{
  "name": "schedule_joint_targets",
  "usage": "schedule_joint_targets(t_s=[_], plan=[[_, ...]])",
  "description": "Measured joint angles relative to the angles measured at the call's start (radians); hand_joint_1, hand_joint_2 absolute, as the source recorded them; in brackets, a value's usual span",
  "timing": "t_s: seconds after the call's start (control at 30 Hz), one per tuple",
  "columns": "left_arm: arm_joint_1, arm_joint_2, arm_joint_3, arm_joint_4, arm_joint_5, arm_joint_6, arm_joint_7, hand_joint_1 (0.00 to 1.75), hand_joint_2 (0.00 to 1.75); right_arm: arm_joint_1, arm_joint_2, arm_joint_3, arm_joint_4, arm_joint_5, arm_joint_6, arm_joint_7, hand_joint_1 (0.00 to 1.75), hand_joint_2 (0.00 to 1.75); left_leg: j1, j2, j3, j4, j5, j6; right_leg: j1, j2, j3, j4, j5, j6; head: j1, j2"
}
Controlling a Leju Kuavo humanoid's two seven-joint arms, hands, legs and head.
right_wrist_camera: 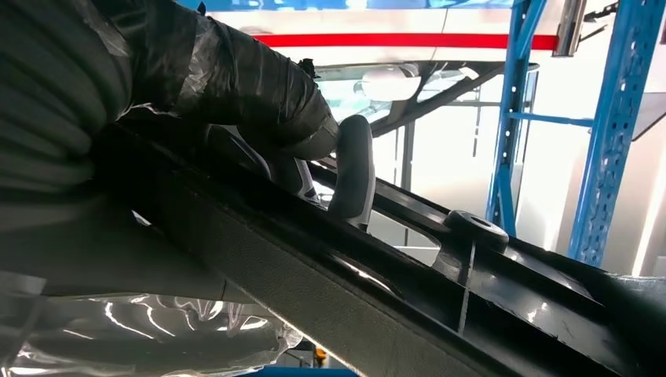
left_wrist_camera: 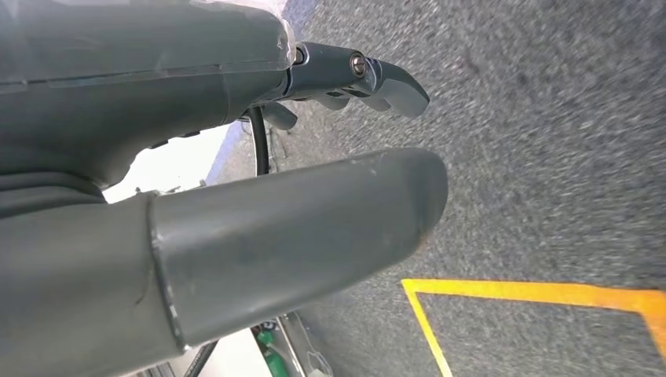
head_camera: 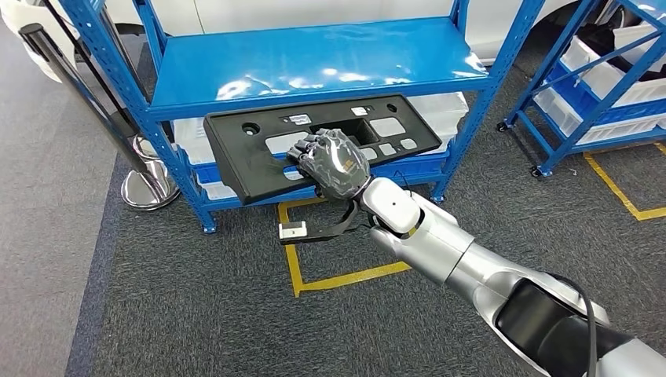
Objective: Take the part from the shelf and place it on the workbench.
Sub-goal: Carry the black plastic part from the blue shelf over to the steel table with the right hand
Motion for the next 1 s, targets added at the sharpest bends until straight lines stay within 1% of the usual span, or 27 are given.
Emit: schedule_joint_targets(t_s=[0.07,0.1,0.13,0.2,0.23,0.27,0.3,0.33,0.37,0.4,0.43,0.47,0.5,0.53,0.57,0.6,0.63,0.7,0.73,0.77,0.8,0.83,0.87,0.9,0.93,0.97,1.0], plan=[[0.002,0.005,0.003,0.006,0.000,0.007,-0.005,0.00,0.00,-0.001,0.004,0.001,0.000,0.000,-0.002,-0.003,1.75,1.75,0.002,-0.001,-0.024,0.017,0.011,-0.014,0.001,0.004,0.080,-0.118,-0.007,0.002,0.000,0.000],[0.004,0.008,0.005,0.009,0.000,0.009,-0.008,0.00,0.00,-0.001,0.006,0.002,0.000,0.000,-0.002,-0.003,1.75,1.75,0.001,-0.002,-0.030,0.020,0.018,-0.021,0.004,0.005,0.098,-0.154,-0.021,-0.003,0.000,0.000],[0.007,0.010,0.006,0.013,0.000,0.011,-0.010,0.00,0.00,0.000,0.009,0.003,0.001,0.001,-0.003,-0.002,1.75,1.75,0.001,-0.003,-0.035,0.018,0.027,-0.029,0.010,0.007,0.103,-0.169,-0.025,-0.012,0.000,0.000],[0.015,0.014,0.008,0.019,-0.001,0.013,-0.012,0.00,0.00,0.002,0.014,0.008,0.005,0.003,-0.005,-0.001,1.75,1.75,0.003,-0.004,-0.043,0.013,0.035,-0.043,0.010,0.004,0.086,-0.173,-0.008,-0.033,0.000,0.000],[0.020,0.016,0.008,0.023,-0.001,0.013,-0.012,0.00,0.00,0.003,0.017,0.010,0.007,0.005,-0.005,-0.001,1.75,1.75,0.005,-0.004,-0.052,0.023,0.014,-0.047,0.010,0.003,0.073,-0.174,0.005,-0.045,0.000,0.000],[0.024,0.017,0.009,0.025,-0.001,0.014,-0.013,0.00,0.00,0.004,0.020,0.013,0.008,0.007,-0.006,-0.001,1.75,1.75,0.006,-0.004,-0.064,0.050,-0.026,-0.050,0.009,0.001,0.060,-0.175,0.019,-0.055,0.000,0.000],[0.027,0.017,0.010,0.028,-0.002,0.016,-0.013,0.00,0.00,0.004,0.024,0.015,0.009,0.011,-0.007,0.000,1.75,1.75,0.007,-0.004,-0.078,0.098,-0.082,-0.052,0.011,0.000,0.044,-0.176,0.032,-0.063,0.000,0.000],[0.029,0.018,0.011,0.030,-0.002,0.018,-0.014,0.00,0.00,0.005,0.027,0.017,0.010,0.014,-0.009,0.001,1.75,1.75,0.006,-0.004,-0.091,0.161,-0.135,-0.052,0.014,0.000,0.028,-0.176,0.045,-0.068,0.000,0.000],[0.030,0.018,0.011,0.032,-0.002,0.021,-0.014,0.00,0.00,0.007,0.029,0.020,0.012,0.017,-0.010,0.003,1.75,1.75,0.005,-0.004,-0.100,0.226,-0.172,-0.052,0.017,0.000,0.012,-0.175,0.058,-0.070,0.000,0.000],[0.031,0.018,0.012,0.034,-0.003,0.023,-0.016,0.00,0.00,0.010,0.031,0.022,0.014,0.018,-0.012,0.005,1.75,1.75,0.004,-0.004,-0.100,0.278,-0.183,-0.050,0.022,-0.001,-0.005,-0.175,0.072,-0.071,0.000,0.000],[0.031,0.018,0.012,0.035,-0.003,0.024,-0.017,0.00,0.00,0.012,0.032,0.024,0.015,0.019,-0.012,0.007,1.75,1.75,0.002,-0.004,-0.087,0.305,-0.170,-0.047,0.026,-0.001,-0.021,-0.175,0.085,-0.072,0.000,0.000],[0.032,0.018,0.012,0.035,-0.003,0.025,-0.017,0.00,0.00,0.015,0.033,0.026,0.016,0.019,-0.013,0.010,1.75,1.75,-0.001,-0.004,-0.058,0.298,-0.142,-0.041,0.030,-0.002,-0.037,-0.175,0.098,-0.072,0.000,0.000],[0.032,0.018,0.013,0.035,-0.003,0.026,-0.018,0.00,0.00,0.017,0.033,0.027,0.017,0.019,-0.013,0.012,1.75,1.75,-0.006,-0.004,-0.011,0.258,-0.116,-0.031,0.034,-0.002,-0.050,-0.175,0.110,-0.073,-0.001,0.000],[0.031,0.020,0.013,0.035,-0.004,0.027,-0.018,0.00,0.00,0.017,0.034,0.028,0.017,0.019,-0.013,0.013,1.75,1.75,-0.012,-0.005,0.049,0.189,-0.110,-0.019,0.037,-0.002,-0.061,-0.174,0.122,-0.072,0.000,0.000],[0.031,0.023,0.013,0.035,-0.004,0.027,-0.018,0.00,0.00,0.017,0.035,0.028,0.017,0.019,-0.014,0.014,1.75,1.75,-0.018,-0.005,0.110,0.106,-0.121,-0.009,0.038,-0.003,-0.068,-0.175,0.134,-0.070,0.000,0.000],[0.031,0.025,0.013,0.036,-0.003,0.028,-0.018,0.00,0.00,0.017,0.036,0.028,0.016,0.019,-0.015,0.014,1.75,1.75,-0.024,-0.005,0.155,0.040,-0.137,-0.002,0.037,-0.004,-0.072,-0.178,0.146,-0.066,0.000,0.000],[0.031,0.027,0.013,0.037,-0.003,0.029,-0.019,0.00,0.00,0.017,0.038,0.028,0.016,0.019,-0.016,0.015,1.75,1.75,-0.028,-0.004,0.181,-0.005,-0.150,0.003,0.034,-0.005,-0.072,-0.184,0.159,-0.061,0.000,0.000],[0.033,0.027,0.015,0.040,-0.003,0.030,-0.020,0.00,0.00,0.017,0.039,0.028,0.018,0.020,-0.018,0.015,1.75,1.75,-0.029,-0.001,0.178,-0.033,-0.127,0.009,0.030,-0.005,-0.074,-0.202,0.184,-0.049,0.000,0.000],[0.034,0.027,0.017,0.041,-0.003,0.031,-0.020,0.00,0.00,0.018,0.040,0.029,0.019,0.021,-0.019,0.015,1.75,1.75,-0.027,0.001,0.169,-0.044,-0.107,0.014,0.031,-0.002,-0.079,-0.202,0.173,-0.043,0.000,0.000],[0.034,0.027,0.019,0.043,-0.002,0.031,-0.020,0.00,0.00,0.017,0.040,0.029,0.021,0.022,-0.019,0.015,1.75,1.75,-0.023,0.004,0.157,-0.052,-0.086,0.019,0.031,0.001,-0.088,-0.188,0.141,-0.038,0.000,0.000],[0.034,0.026,0.022,0.044,-0.002,0.031,-0.020,0.00,0.00,0.017,0.040,0.029,0.022,0.023,-0.019,0.015,1.75,1.75,-0.020,0.006,0.141,-0.058,-0.066,0.022,0.030,0.003,-0.097,-0.153,0.087,-0.034,0.000,0.000],[0.035,0.026,0.026,0.045,-0.001,0.031,-0.020,0.00,0.00,0.017,0.040,0.029,0.023,0.024,-0.019,0.015,1.75,1.75,-0.020,0.007,0.122,-0.059,-0.050,0.025,0.028,0.004,-0.105,-0.099,0.026,-0.029,0.000,0.000],[0.036,0.026,0.028,0.046,0.000,0.031,-0.020,0.00,0.00,0.017,0.041,0.030,0.024,0.025,-0.019,0.015,1.75,1.75,-0.019,0.008,0.102,-0.057,-0.034,0.025,0.024,0.004,-0.111,-0.033,-0.017,-0.024,0.000,0.000],[0.037,0.025,0.030,0.048,0.000,0.031,-0.020,0.00,0.00,0.017,0.041,0.030,0.025,0.026,-0.019,0.015,1.75,1.75,-0.019,0.008,0.080,-0.053,-0.020,0.023,0.020,0.004,-0.112,0.030,-0.034,-0.018,0.000,0.000],[0.038,0.025,0.032,0.050,0.001,0.031,-0.021,0.00,0.00,0.017,0.041,0.030,0.027,0.027,-0.019,0.015,1.75,1.75,-0.018,0.008,0.057,-0.047,-0.006,0.021,0.017,0.003,-0.106,0.074,-0.021,-0.013,0.000,0.000],[0.038,0.025,0.034,0.052,0.001,0.031,-0.023,0.00,0.00,0.017,0.041,0.031,0.028,0.028,-0.019,0.015,1.75,1.75,-0.016,0.008,0.033,-0.039,0.006,0.018,0.013,0.003,-0.088,0.092,0.011,-0.009,0.000,0.000],[0.039,0.025,0.035,0.053,0.001,0.032,-0.025,0.00,0.00,0.015,0.041,0.031,0.028,0.029,-0.018,0.015,1.75,1.75,-0.014,0.008,0.010,-0.029,0.017,0.013,0.010,0.003,-0.053,0.074,0.040,-0.007,0.000,0.000]])
